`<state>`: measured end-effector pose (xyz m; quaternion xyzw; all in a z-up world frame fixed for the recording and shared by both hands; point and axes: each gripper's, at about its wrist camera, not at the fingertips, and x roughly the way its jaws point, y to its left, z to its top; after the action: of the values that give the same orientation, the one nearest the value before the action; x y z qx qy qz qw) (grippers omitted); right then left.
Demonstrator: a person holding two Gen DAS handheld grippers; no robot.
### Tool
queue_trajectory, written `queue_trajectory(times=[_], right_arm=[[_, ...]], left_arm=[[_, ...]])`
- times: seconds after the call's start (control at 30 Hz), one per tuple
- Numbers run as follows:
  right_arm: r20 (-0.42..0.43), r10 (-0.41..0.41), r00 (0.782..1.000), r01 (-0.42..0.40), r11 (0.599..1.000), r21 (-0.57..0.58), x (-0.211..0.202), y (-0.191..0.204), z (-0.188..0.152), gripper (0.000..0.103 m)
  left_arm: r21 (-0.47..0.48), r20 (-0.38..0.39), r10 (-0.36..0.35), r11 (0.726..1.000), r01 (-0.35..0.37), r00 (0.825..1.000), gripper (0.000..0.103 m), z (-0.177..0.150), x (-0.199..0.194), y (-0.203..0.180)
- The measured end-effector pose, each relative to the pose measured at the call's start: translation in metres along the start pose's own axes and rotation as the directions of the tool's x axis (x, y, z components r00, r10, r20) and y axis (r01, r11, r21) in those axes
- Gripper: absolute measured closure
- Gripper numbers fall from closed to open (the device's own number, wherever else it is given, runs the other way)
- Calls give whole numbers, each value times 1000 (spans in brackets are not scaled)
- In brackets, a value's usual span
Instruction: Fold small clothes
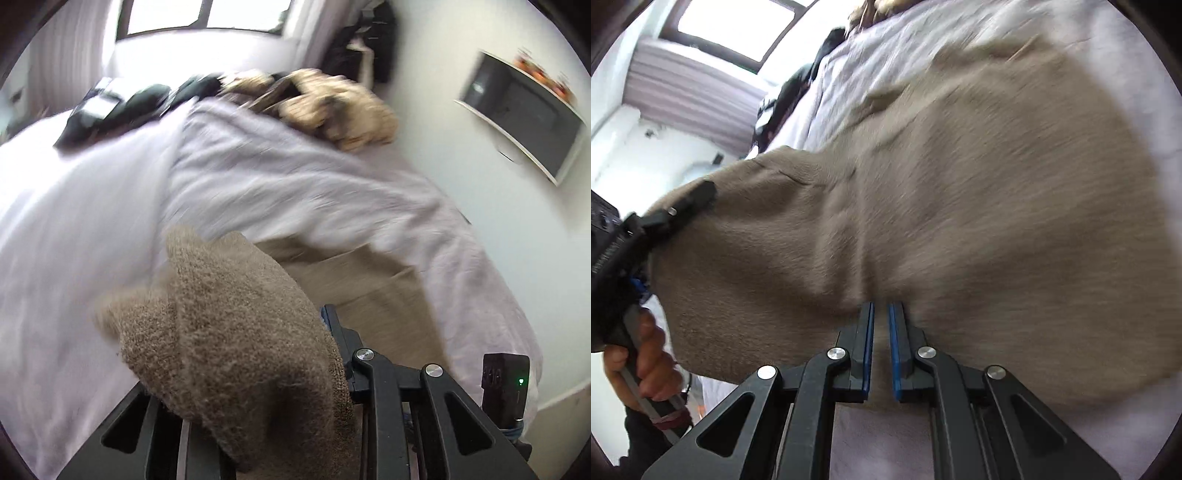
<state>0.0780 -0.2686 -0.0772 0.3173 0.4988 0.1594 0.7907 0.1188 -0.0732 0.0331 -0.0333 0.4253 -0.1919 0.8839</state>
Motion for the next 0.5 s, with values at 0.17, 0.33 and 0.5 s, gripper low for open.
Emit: queue_trajectory(times=[0.17,0.33,0.5], right_arm=[[105,44,993,-56,992,111,-48,-48,6,89],[110,130,985,-154,957,245,-54,-94,-6,89],[127,176,976,-205,942,264,-51,-102,-12,89]], left_arm=[[236,-48,18,972,-6,999,75,5,38,-90],[319,-176,56,948,3,983,74,-26,109,-138],[280,-179,-4,958,55,984,29,-31,112,-146]])
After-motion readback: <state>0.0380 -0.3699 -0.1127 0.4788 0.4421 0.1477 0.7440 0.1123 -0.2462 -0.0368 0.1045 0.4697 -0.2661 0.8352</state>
